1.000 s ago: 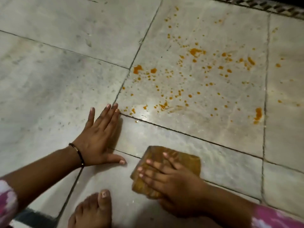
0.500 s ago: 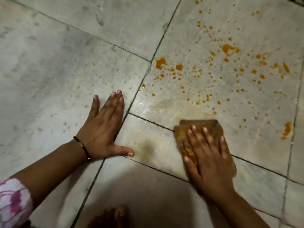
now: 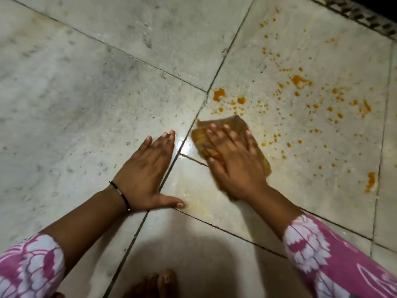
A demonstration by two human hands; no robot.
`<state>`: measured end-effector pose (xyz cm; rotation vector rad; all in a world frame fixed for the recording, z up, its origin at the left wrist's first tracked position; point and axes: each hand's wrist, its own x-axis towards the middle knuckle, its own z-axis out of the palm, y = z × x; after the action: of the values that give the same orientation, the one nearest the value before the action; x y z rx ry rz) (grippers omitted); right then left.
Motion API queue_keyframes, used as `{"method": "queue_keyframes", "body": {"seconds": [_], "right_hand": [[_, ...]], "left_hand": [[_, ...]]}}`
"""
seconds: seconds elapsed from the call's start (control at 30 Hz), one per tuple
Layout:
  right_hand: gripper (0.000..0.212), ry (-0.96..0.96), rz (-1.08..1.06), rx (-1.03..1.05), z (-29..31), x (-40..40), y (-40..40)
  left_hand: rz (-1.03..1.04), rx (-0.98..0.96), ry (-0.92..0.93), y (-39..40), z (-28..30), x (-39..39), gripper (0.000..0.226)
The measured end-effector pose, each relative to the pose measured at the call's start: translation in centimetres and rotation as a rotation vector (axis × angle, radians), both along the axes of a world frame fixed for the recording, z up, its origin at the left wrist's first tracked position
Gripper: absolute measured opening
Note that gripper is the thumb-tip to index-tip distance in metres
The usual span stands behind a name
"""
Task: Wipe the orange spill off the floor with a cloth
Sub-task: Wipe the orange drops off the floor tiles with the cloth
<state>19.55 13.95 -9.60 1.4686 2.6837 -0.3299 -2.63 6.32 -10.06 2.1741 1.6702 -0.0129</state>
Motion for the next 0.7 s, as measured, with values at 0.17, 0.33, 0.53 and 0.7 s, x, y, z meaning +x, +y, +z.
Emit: {"method": "queue_keyframes", "body": {"seconds": [0.17,0.33,0.53,0.7], "right_hand": [[0.062,-0.018,-0.181,0.040,0.4,4.9,-7.8],[0.064,0.033,0.066,-0.005,-0.1,1.0,-9.8],[0.059,0.073,0.005,0.034,-0.6,-2.1,1.3],[0.061,0.043,-0.209,0.048,-0.2,3.6,-0.5]], "left_hand": [[0.039,0.012,-0.019,0.0,-0.3,0.0,0.139],[0.077,0.040,-0.014,0.0,-0.5,0.2,0.143],[0.044,0.035,0.043,-0.1,-0.5,0.1,0.138],[0.228,0.108,0.025,-1.4,-0.3,-1.9,0.115]]}}
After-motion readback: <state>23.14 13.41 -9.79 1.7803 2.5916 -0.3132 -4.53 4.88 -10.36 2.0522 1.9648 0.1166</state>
